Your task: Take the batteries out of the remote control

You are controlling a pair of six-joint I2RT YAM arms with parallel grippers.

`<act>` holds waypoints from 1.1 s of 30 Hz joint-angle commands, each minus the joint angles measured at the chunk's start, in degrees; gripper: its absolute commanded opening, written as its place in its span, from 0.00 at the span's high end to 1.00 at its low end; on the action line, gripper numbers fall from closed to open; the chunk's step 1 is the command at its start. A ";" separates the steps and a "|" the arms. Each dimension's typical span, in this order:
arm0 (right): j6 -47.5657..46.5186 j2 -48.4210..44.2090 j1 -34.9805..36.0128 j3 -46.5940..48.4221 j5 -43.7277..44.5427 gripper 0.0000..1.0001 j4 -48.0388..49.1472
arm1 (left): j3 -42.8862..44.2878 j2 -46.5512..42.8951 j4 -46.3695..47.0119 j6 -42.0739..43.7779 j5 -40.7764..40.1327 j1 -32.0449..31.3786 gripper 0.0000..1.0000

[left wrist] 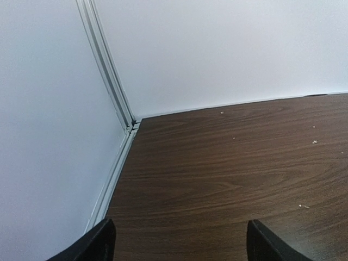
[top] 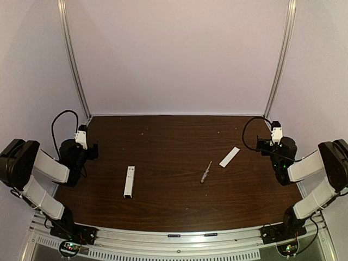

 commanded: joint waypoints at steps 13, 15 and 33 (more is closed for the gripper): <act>2.69 6.57 -3.41 -1.85 -5.67 0.00 9.79 | -3.99 4.07 15.38 0.81 3.24 1.77 0.03; 2.66 6.49 -3.36 -1.74 -5.67 0.00 9.67 | -3.16 3.70 13.12 0.15 2.67 1.80 0.03; 2.59 6.60 -3.32 -1.65 -5.67 0.00 9.55 | -3.24 3.94 13.87 0.35 2.93 1.77 0.03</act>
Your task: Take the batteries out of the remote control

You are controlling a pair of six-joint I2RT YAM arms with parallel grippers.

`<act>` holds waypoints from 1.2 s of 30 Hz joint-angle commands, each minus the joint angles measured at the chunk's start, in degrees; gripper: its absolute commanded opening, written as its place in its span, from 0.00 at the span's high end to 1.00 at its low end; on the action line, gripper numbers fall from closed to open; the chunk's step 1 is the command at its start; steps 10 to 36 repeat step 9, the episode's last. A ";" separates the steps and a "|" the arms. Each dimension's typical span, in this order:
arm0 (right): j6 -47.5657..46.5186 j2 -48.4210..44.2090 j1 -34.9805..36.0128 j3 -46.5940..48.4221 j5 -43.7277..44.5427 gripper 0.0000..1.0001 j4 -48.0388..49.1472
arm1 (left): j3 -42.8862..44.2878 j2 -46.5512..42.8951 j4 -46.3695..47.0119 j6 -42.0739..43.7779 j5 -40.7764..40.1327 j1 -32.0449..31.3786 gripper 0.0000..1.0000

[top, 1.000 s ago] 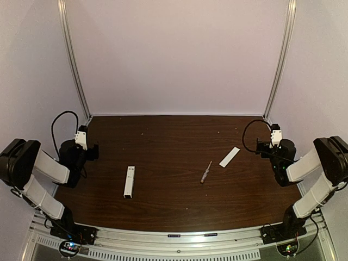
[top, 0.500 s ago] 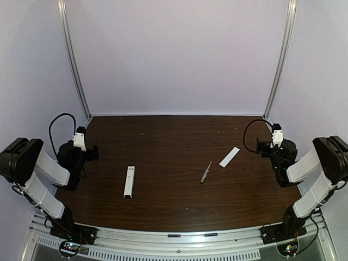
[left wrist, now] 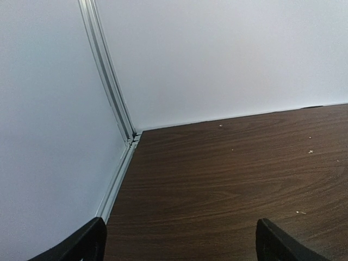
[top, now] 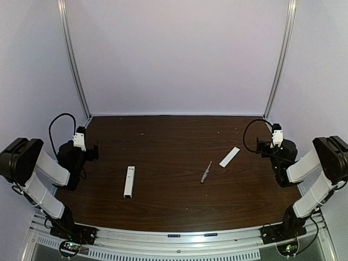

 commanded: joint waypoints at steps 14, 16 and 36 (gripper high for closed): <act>-0.23 -0.10 0.88 -1.19 1.67 0.00 2.31 | 0.34 0.48 2.67 -0.02 0.33 0.50 0.03; -0.23 -0.10 0.88 -1.19 1.67 0.00 2.31 | 0.34 0.48 2.67 -0.02 0.33 0.50 0.03; -0.23 -0.10 0.88 -1.19 1.67 0.00 2.31 | 0.34 0.48 2.67 -0.02 0.33 0.50 0.03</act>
